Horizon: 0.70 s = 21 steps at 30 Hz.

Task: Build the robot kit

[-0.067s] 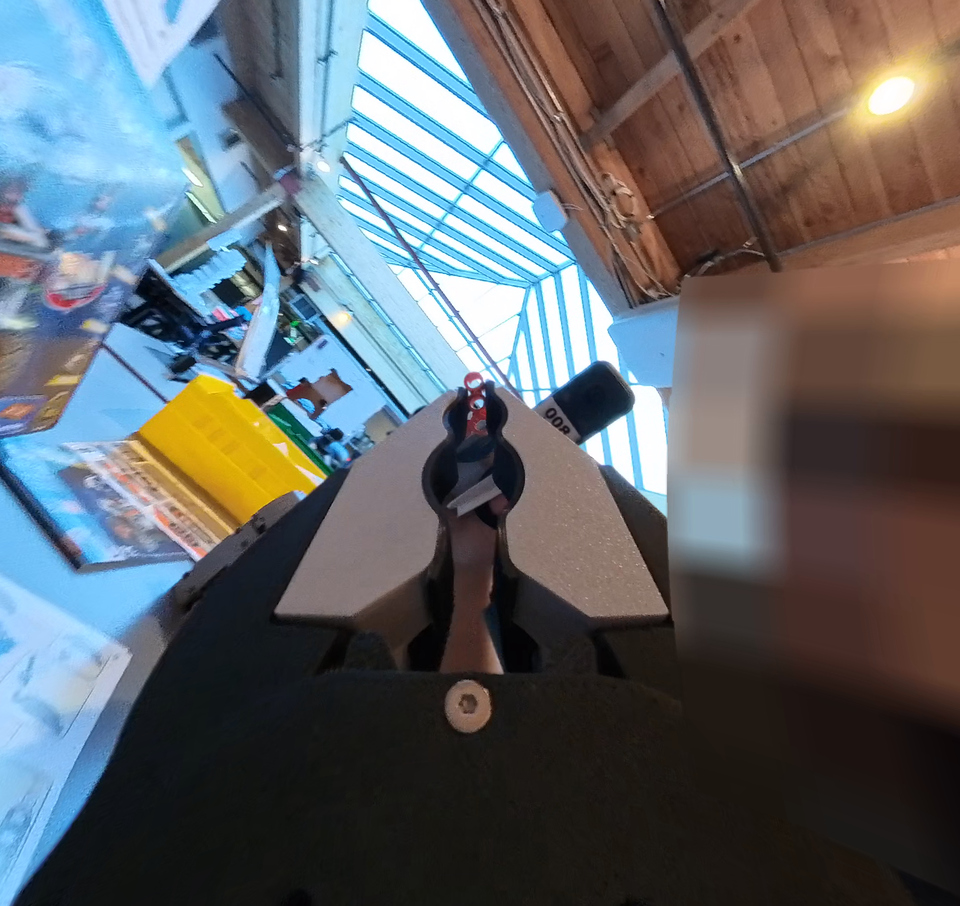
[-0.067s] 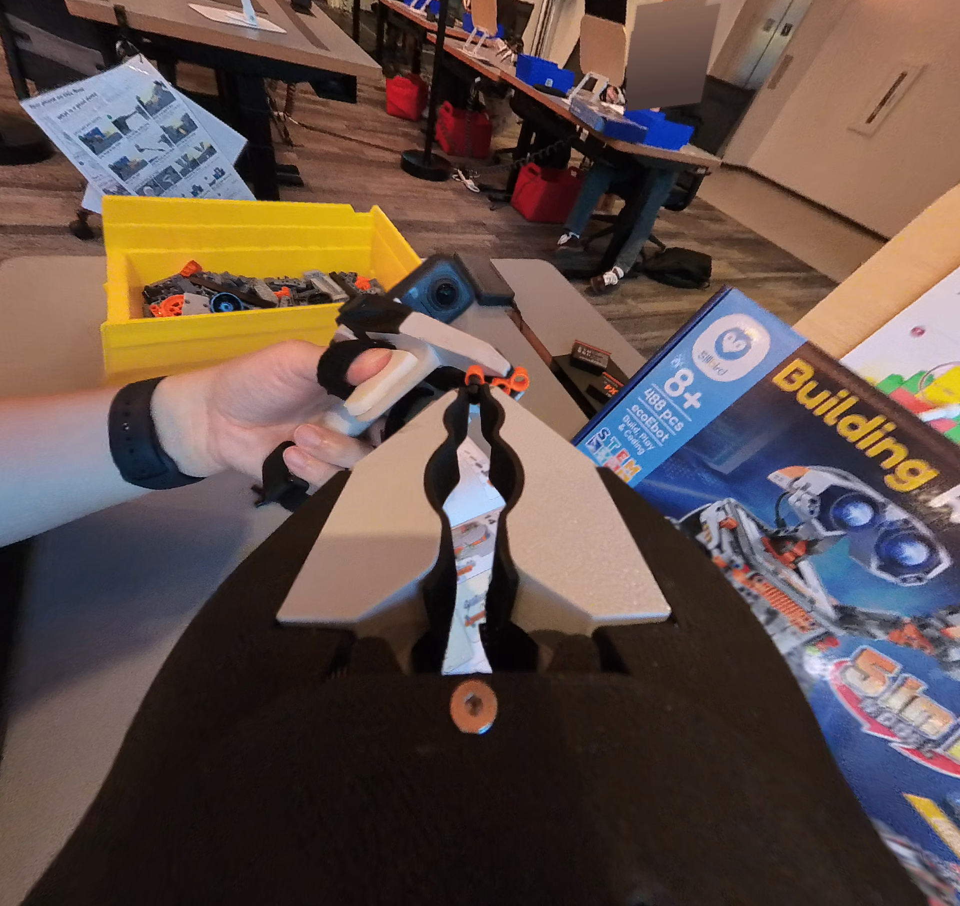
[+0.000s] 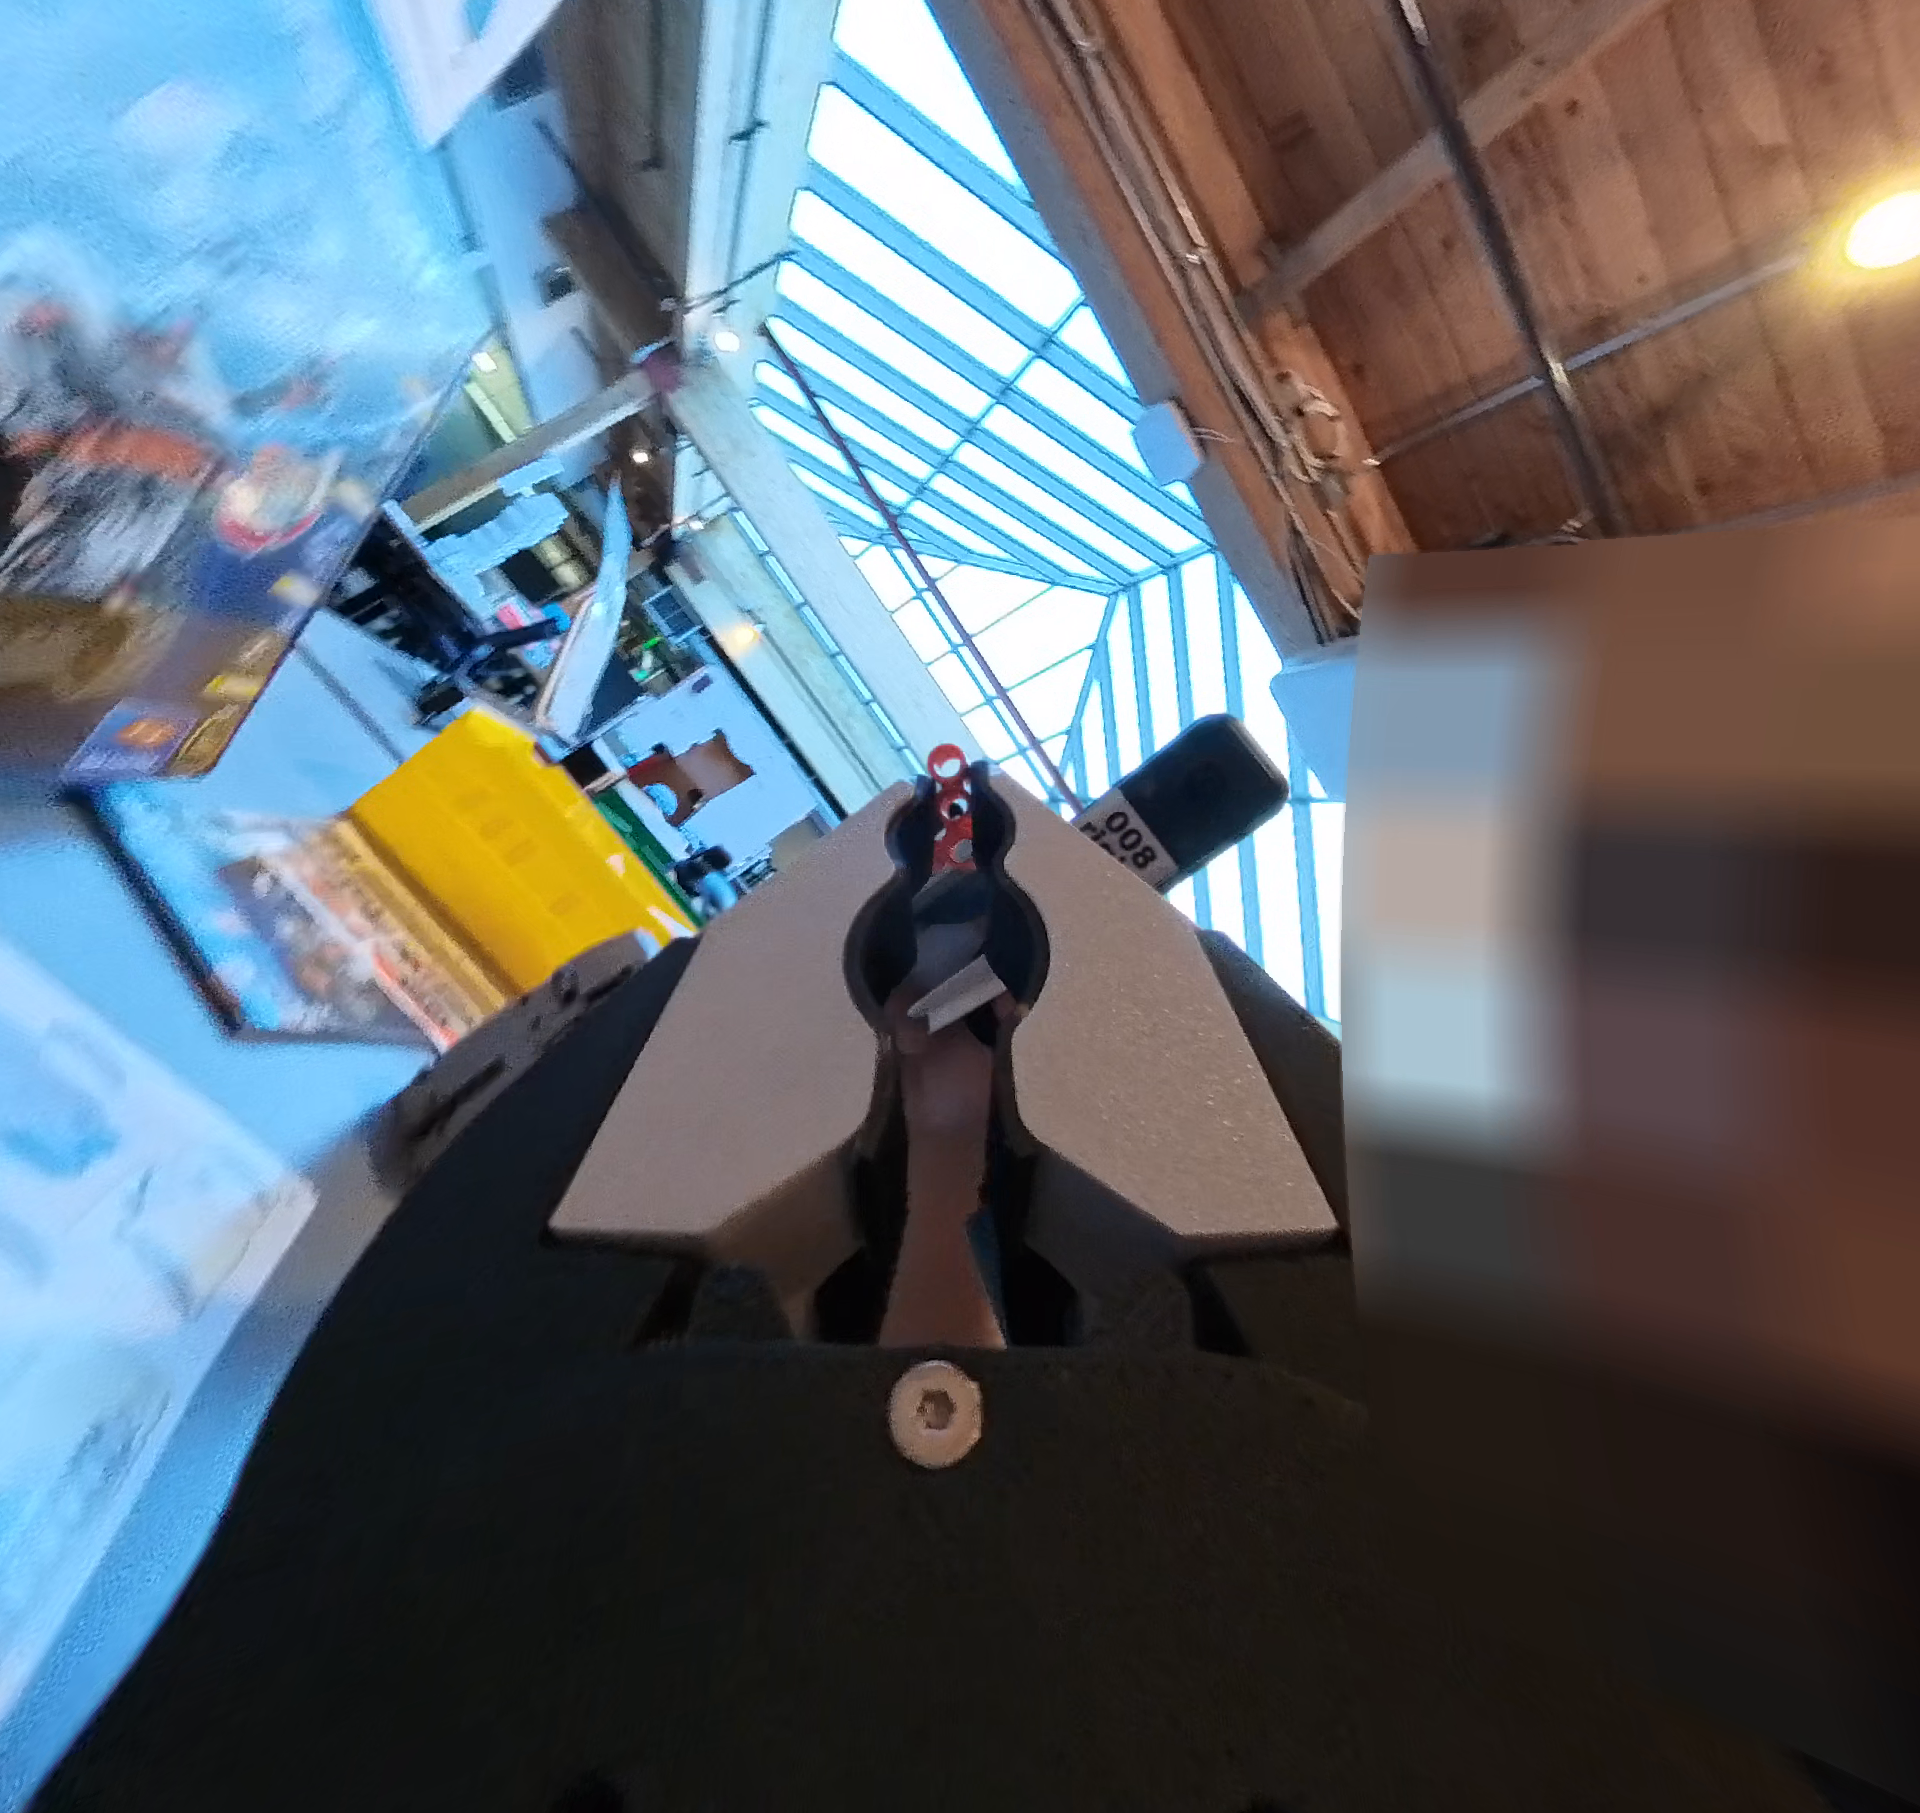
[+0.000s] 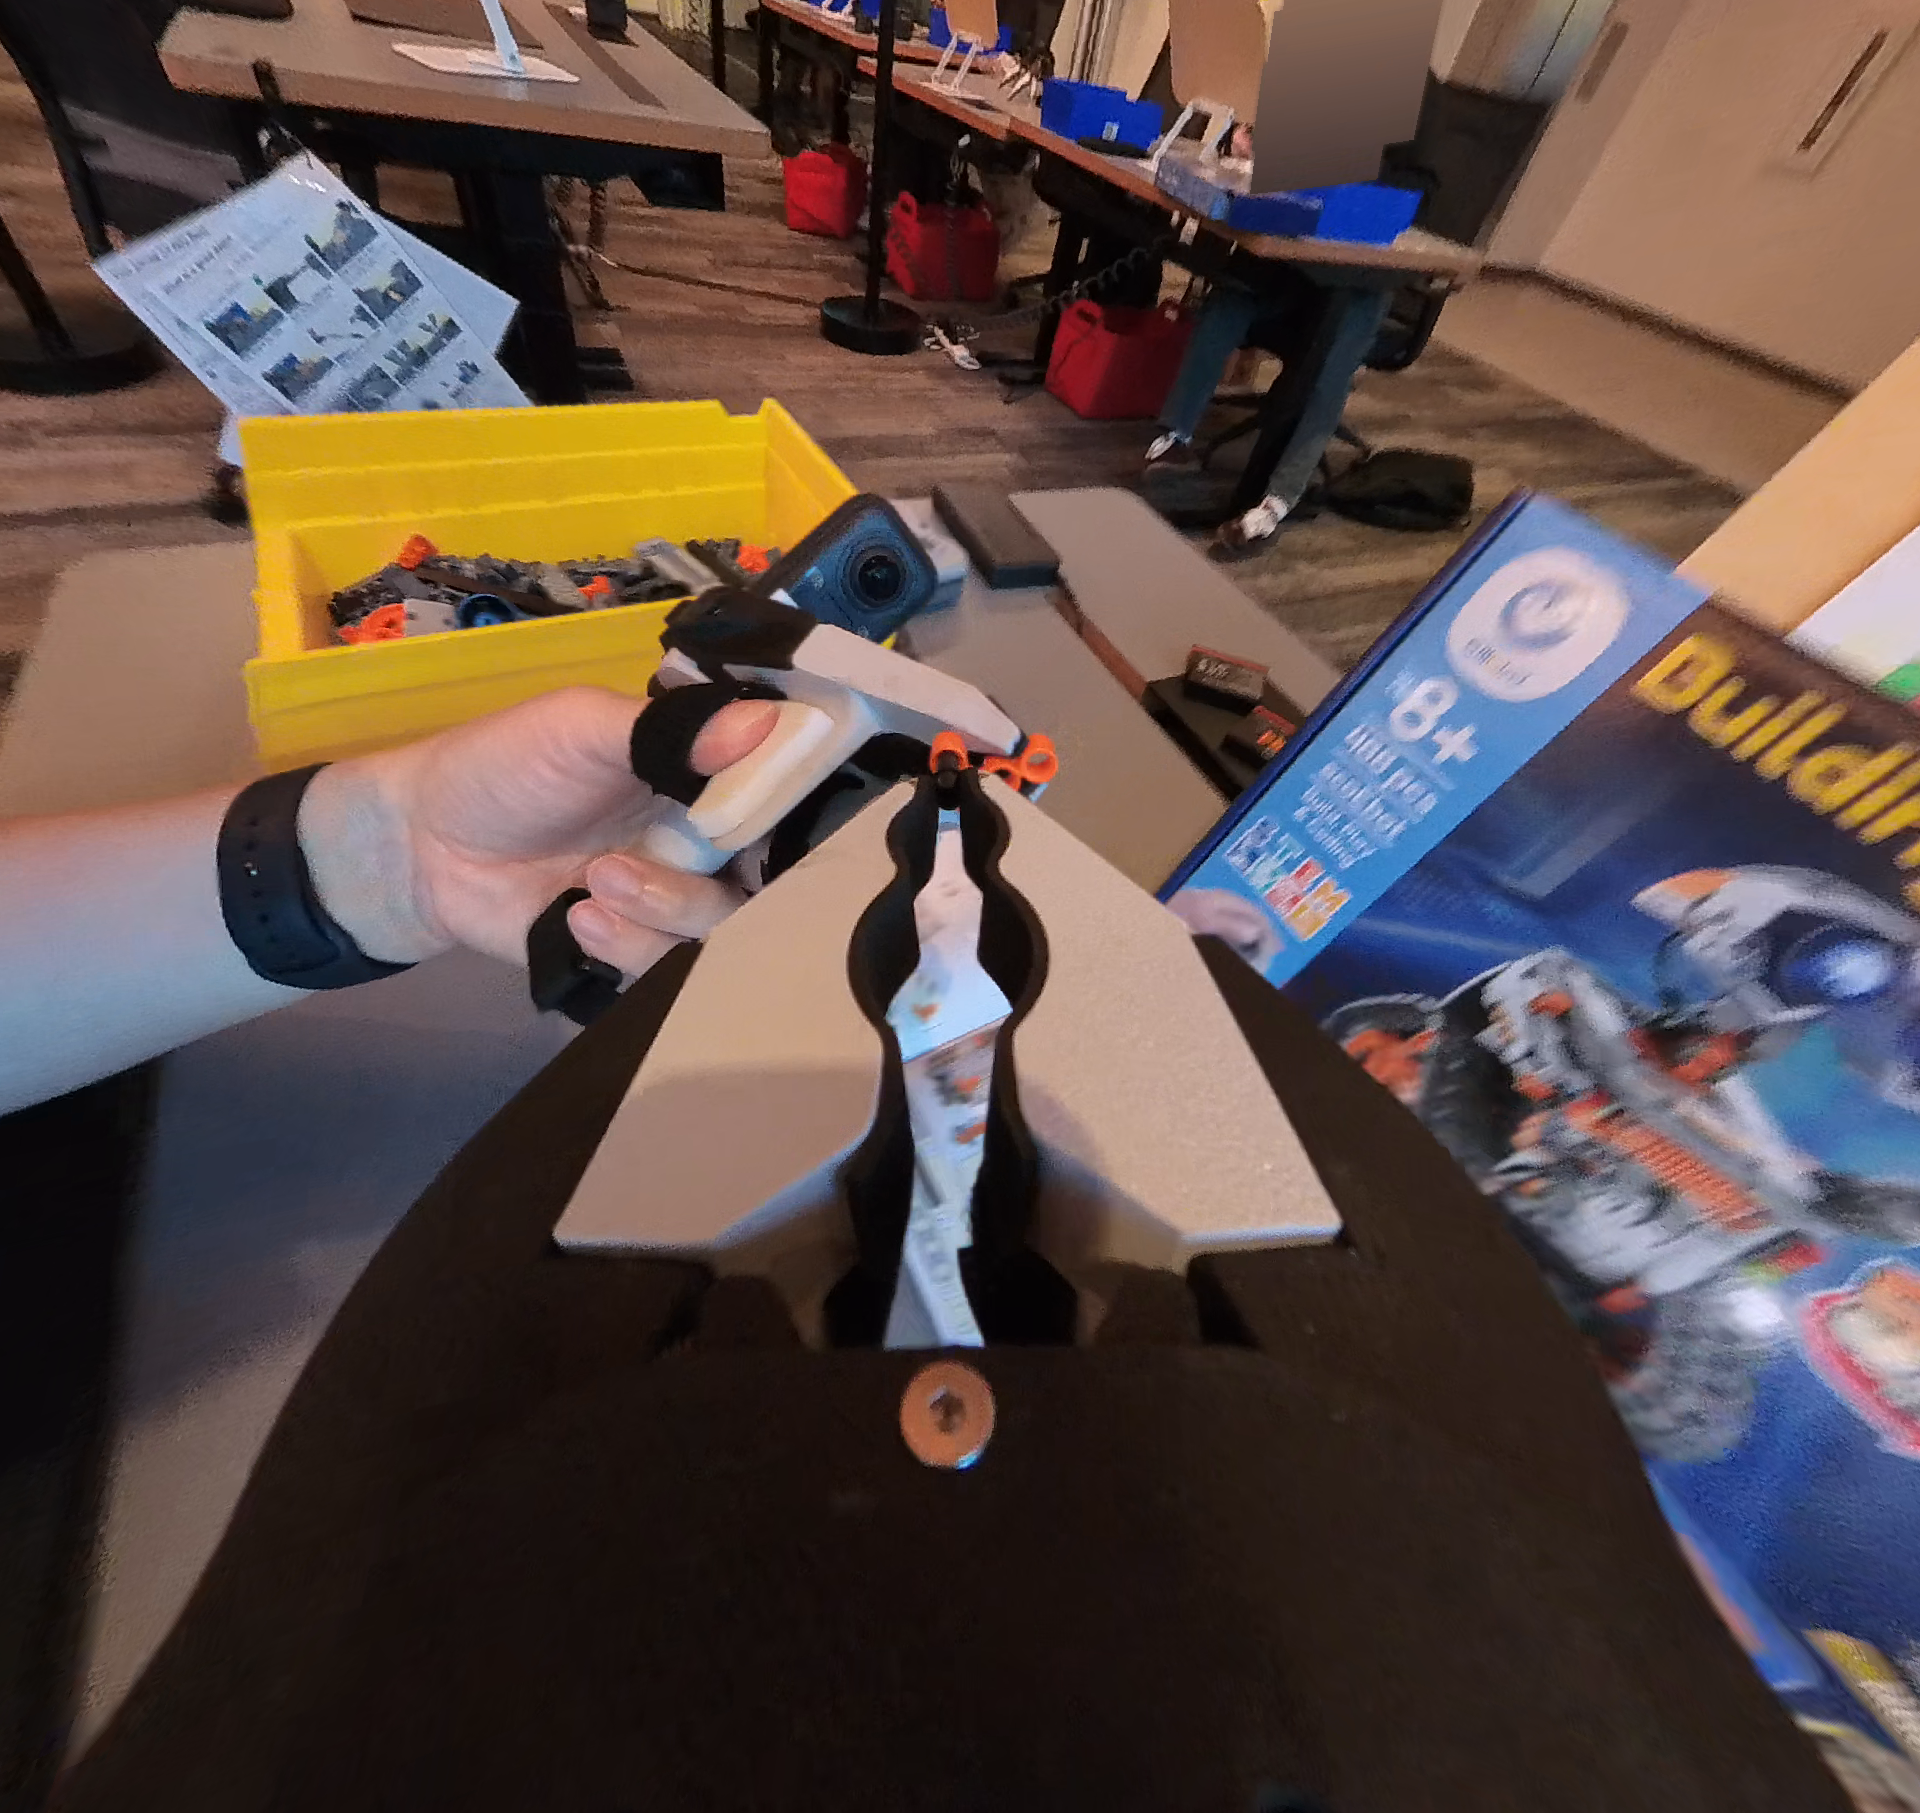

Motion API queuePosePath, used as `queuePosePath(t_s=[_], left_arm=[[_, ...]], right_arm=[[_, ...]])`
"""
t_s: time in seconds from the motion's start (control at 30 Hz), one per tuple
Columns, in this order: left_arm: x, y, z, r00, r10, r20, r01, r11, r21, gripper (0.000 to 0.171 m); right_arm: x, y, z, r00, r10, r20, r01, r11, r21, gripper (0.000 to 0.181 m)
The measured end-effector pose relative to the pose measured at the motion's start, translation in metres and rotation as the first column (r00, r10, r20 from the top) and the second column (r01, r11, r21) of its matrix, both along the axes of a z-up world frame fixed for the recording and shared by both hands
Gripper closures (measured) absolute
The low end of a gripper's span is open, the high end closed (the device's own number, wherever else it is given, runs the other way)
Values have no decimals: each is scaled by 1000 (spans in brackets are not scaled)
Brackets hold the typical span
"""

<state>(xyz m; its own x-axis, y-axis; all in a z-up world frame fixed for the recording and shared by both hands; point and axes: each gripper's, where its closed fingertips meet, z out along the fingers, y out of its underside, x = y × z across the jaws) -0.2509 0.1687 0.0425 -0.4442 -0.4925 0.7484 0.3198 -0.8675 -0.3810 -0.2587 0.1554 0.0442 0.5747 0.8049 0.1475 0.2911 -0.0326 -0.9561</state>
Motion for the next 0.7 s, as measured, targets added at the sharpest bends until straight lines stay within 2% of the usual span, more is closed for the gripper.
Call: queuePosePath(t_s=[0.2,0.27,0.33,0.47,0.63,0.7], left_arm=[[-4,-40,-72,983,-23,-184,-11,983,-183,169],[-1,-53,-77,983,-56,-174,19,978,-208,169],[4,-62,-81,974,-80,-213,42,983,-178,169],[11,-68,-83,956,-74,-283,41,992,-121,169],[15,-76,-83,951,-106,-291,61,985,-161,169],[14,-79,-81,951,-128,-283,74,978,-193,169]], right_arm=[[-5,-40,-71,997,-10,-76,-6,978,-208,179],[-3,-53,-76,987,-24,-159,-15,971,-239,179],[2,-62,-80,977,-30,-211,-26,966,-256,179],[9,-73,-89,976,-29,-218,-29,966,-258,179],[19,-80,-84,993,-46,-113,37,997,-72,179],[21,-82,-87,996,-54,-64,51,997,-51,179]])
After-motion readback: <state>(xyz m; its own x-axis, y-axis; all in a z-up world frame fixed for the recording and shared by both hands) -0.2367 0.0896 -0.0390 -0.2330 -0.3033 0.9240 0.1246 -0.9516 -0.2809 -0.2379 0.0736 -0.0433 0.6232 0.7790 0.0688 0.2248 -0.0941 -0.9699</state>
